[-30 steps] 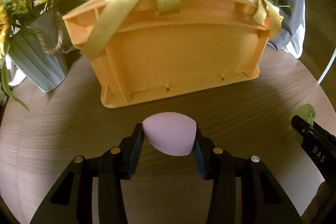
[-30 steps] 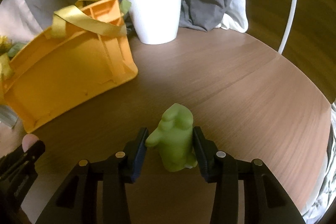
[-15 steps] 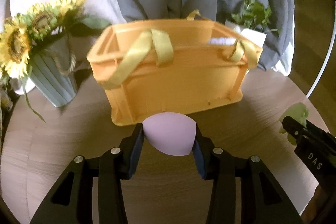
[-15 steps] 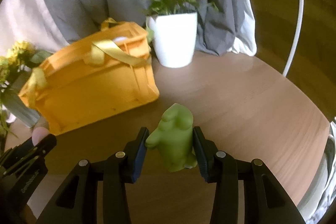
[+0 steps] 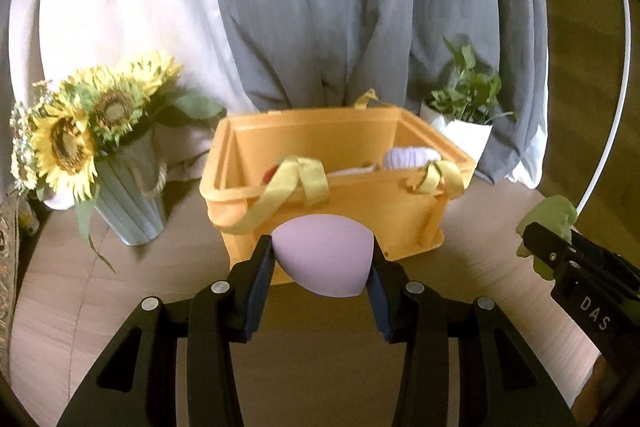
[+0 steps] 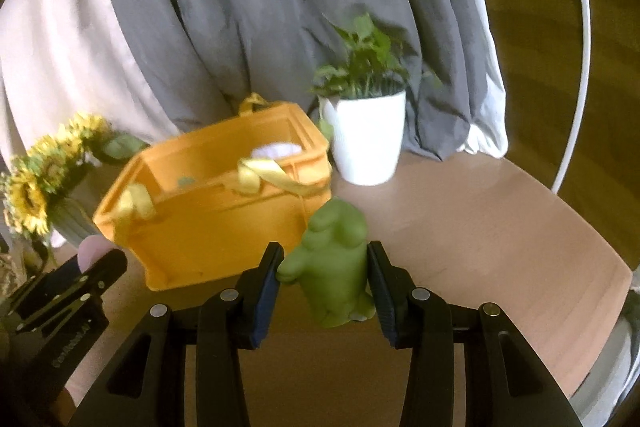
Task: Organize soft objects
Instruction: 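Carry the pink sponge with the left tool while the right tool carries the frog over the crate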
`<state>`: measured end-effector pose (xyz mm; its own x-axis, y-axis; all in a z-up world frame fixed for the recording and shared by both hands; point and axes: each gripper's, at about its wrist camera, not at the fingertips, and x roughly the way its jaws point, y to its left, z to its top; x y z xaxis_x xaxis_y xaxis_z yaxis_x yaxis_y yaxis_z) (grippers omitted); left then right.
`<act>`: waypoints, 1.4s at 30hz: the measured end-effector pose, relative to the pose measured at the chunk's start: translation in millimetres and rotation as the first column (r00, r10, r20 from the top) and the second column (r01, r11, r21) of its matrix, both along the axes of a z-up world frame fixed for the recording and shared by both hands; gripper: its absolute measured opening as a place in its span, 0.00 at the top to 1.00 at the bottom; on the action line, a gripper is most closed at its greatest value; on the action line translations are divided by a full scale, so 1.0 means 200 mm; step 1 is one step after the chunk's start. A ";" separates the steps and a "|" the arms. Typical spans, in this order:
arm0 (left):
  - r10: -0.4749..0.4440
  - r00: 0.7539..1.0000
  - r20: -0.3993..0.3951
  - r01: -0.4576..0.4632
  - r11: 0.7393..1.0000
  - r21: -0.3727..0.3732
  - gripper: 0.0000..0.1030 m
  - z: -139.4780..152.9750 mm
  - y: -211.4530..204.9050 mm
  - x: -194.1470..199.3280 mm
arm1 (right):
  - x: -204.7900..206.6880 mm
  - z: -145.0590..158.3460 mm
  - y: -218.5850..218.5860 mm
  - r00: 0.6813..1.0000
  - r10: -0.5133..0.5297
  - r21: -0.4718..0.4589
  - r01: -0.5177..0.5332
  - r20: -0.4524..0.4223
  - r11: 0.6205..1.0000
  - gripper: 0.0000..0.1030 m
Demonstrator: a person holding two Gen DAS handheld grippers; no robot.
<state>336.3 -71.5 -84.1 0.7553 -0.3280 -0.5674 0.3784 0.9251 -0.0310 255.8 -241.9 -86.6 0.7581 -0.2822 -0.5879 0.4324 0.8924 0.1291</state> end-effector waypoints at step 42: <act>0.049 0.974 0.220 -0.036 0.997 -0.062 0.58 0.42 0.00 0.28 | 0.42 0.40 -0.01 0.961 0.192 -0.051 -0.186 0.201 0.981 0.58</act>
